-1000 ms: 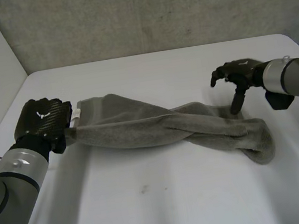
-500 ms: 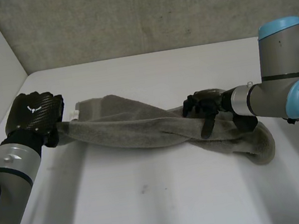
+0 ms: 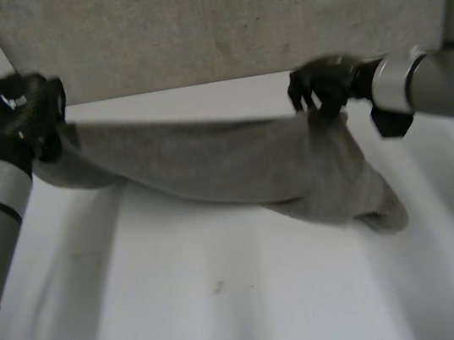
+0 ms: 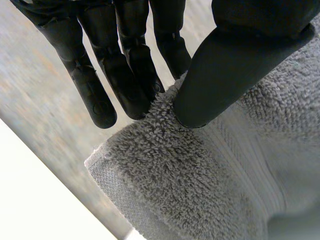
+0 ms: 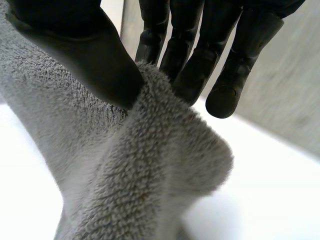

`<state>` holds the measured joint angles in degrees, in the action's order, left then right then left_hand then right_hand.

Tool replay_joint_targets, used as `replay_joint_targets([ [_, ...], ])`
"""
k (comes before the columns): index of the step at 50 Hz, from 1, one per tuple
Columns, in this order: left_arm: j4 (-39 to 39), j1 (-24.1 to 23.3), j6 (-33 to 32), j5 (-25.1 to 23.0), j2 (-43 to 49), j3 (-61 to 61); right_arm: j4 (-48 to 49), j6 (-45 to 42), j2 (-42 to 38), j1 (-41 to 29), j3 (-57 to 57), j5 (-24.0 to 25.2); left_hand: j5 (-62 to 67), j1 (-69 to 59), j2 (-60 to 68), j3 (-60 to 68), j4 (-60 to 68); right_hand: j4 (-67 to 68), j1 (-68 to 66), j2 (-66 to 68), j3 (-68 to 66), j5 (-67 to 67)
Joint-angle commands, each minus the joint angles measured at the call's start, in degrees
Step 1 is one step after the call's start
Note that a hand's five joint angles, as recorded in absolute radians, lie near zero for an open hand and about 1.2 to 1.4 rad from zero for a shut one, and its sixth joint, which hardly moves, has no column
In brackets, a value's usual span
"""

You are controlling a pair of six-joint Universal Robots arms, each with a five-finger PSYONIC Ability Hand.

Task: Fold the towel.

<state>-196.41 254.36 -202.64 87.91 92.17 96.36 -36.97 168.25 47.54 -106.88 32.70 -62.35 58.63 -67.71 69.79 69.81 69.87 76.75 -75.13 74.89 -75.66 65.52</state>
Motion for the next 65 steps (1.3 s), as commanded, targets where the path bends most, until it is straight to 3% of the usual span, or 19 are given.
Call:
replay_joint_targets([
  [1, 0.76, -1.15, 0.32, 0.42, -6.83, -5.75, 0.59, -5.73, 18.25, 2.37, 5.08, -2.41, 11.37, -12.29, 10.21, 10.19, 10.13, 3.25, -4.87, 5.11, -4.34, 4.48],
  [11, 6.72, -1.68, 1.72, 0.60, -14.92, -15.75, 0.24, -13.12, 33.30, 1.67, 4.74, -6.55, 11.37, -12.29, 10.21, 10.19, 10.13, 3.25, -4.87, 5.11, -4.34, 4.48],
  [23, 15.53, -1.41, 1.90, 0.51, -9.73, -24.12, -0.03, -15.85, 35.51, 1.23, 5.88, -9.28, 11.37, -12.29, 10.21, 10.19, 10.13, 3.25, -4.87, 5.11, -4.34, 4.48],
  [29, 16.58, -1.59, 1.90, 0.42, -1.21, -23.77, -0.47, -21.03, 28.48, -2.02, 8.78, -11.39, 11.37, -12.29, 10.21, 10.19, 10.13, 3.25, -4.87, 5.11, -4.34, 4.48],
  [36, 16.06, -1.85, 1.81, 0.25, 14.79, -27.19, 1.20, -25.34, 14.86, -5.54, 7.11, -15.08, 11.37, -12.29, 10.21, 10.19, 10.13, 3.25, -4.87, 5.11, -4.34, 4.48],
  [42, 15.70, -2.38, 2.16, 0.69, 27.18, -42.22, 12.19, -25.17, 2.03, -5.80, -7.66, -17.63, 11.37, -12.29, 10.21, 10.19, 10.13, 3.25, -4.87, 5.11, -4.34, 4.48],
  [44, 15.00, -2.38, 3.74, 1.04, 30.16, -52.37, 20.85, -25.17, -3.14, -5.80, -19.02, -20.77, 11.37, -12.29, 10.21, 10.19, 10.13, 3.25, -4.87, 5.11, -4.34, 4.48],
  [47, 14.65, -2.38, 5.50, 1.65, 30.61, -56.90, 26.67, -24.82, -5.26, -5.89, -27.48, -23.16, 11.37, -12.29, 10.21, 10.19, 10.13, 3.25, -4.87, 5.11, -4.34, 4.48],
  [49, 14.21, -2.38, 10.84, 5.15, 30.44, -64.60, 27.30, -24.64, -5.27, -5.98, -29.61, -23.60, 11.37, -12.29, 10.21, 10.19, 10.13, 3.25, -4.87, 5.11, -4.34, 4.48],
  [54, 14.73, -2.20, 16.12, 8.07, 27.98, -66.31, 26.87, -24.55, -2.10, -7.21, -28.13, -23.17, 11.37, -12.29, 10.21, 10.19, 10.13, 3.25, -4.87, 5.11, -4.34, 4.48],
  [59, 16.67, -1.33, 19.13, 7.54, 25.86, -59.10, 19.33, -25.95, 1.58, -7.38, -14.73, -20.89, 11.37, -12.29, 10.21, 10.19, 10.13, 3.25, -4.87, 5.11, -4.34, 4.48],
  [65, 16.76, -0.45, 19.39, 6.93, 24.98, -42.36, 14.91, -29.38, 1.50, -7.47, -5.20, -18.86, 11.37, -12.29, 10.21, 10.19, 10.13, 3.25, -4.87, 5.11, -4.34, 4.48],
])
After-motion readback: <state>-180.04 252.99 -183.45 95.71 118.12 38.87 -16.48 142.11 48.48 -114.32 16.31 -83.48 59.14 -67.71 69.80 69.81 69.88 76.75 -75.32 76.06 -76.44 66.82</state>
